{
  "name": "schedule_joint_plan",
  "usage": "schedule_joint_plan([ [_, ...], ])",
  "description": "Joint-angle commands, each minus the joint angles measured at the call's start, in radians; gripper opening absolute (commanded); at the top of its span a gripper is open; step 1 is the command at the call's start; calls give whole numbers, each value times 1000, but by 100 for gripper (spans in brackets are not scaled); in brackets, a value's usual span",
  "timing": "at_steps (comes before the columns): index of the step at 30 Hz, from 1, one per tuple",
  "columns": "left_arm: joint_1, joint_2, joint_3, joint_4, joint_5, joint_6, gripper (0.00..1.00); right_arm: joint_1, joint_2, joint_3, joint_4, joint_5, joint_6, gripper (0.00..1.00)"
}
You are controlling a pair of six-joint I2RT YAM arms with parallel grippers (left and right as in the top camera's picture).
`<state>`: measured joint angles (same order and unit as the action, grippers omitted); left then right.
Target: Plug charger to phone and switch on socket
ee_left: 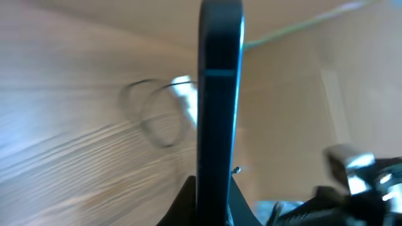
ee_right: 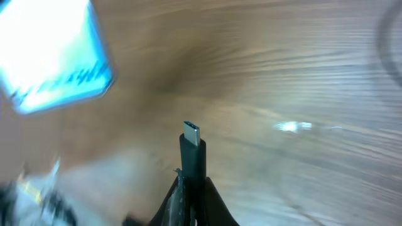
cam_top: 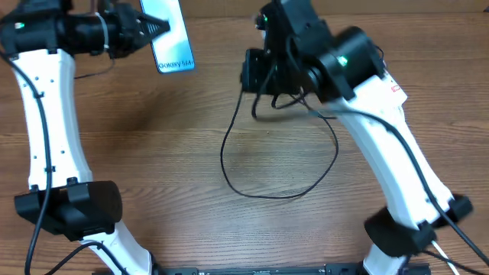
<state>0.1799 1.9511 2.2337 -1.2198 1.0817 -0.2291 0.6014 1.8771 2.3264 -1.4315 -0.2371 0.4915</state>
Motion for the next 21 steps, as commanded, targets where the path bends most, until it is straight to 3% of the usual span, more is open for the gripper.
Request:
schedule_joint_plan([
  [1, 25, -9, 30, 48, 416, 19, 4, 46, -20, -1, -8, -133, -108, 4],
  [4, 26, -9, 30, 66, 500, 19, 4, 78, -22, -5, -26, -135, -122, 4],
  [21, -46, -9, 29, 61, 501, 19, 4, 126, -21, -17, 111, -236, -125, 4],
])
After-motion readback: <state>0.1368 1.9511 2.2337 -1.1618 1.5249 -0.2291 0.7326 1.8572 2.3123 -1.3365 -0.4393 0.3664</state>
